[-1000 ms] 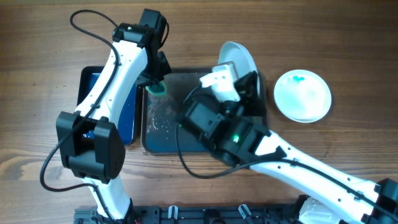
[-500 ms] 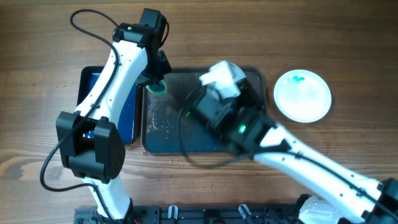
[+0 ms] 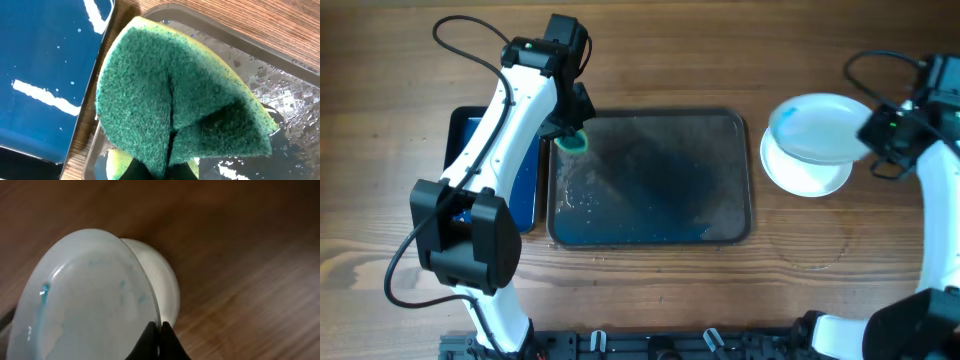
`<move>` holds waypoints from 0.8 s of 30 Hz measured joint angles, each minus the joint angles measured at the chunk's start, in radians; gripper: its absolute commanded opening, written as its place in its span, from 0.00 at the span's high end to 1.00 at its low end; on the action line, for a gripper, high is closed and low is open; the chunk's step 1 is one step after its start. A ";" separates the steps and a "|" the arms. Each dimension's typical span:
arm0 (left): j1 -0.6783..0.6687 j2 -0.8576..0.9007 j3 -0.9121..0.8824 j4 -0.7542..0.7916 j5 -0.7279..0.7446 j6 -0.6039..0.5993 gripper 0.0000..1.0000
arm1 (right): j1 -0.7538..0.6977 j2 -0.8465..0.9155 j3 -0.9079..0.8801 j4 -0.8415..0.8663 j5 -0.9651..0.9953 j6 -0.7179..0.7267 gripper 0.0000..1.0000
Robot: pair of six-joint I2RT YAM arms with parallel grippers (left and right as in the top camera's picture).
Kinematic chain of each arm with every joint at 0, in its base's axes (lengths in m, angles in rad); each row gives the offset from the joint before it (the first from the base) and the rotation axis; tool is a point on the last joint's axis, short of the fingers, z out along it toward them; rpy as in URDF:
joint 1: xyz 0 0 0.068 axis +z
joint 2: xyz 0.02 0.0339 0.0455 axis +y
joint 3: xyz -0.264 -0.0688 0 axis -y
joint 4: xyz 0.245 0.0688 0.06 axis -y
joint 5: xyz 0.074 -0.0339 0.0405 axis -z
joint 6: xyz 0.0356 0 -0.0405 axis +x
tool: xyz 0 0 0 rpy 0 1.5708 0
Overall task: Clean dirty plates on tray and stack at the side
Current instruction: 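Lift the third plate with the right gripper and place it on the stack, then lower the sponge into the blue tray and release it with the left gripper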
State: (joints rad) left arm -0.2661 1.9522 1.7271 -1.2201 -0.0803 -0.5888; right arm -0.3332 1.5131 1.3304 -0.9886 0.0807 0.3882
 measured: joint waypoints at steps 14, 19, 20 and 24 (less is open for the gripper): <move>0.000 0.000 0.000 0.000 0.000 0.003 0.96 | 0.063 0.318 0.000 -0.021 -0.027 -0.002 0.62; 0.028 0.000 0.000 -0.042 0.032 0.083 0.96 | 0.085 0.268 0.063 -0.101 -0.063 -0.015 0.58; 0.059 0.000 0.000 -0.072 0.039 0.129 0.96 | 0.093 0.229 0.092 -0.110 -0.082 -0.020 0.55; 0.204 0.000 0.000 -0.090 0.041 0.278 0.96 | 0.175 0.093 0.152 -0.080 -0.121 -0.039 0.50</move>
State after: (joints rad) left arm -0.0616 1.9522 1.7271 -1.3098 -0.0395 -0.3111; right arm -0.1577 1.6066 1.4826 -1.0687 -0.0406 0.3496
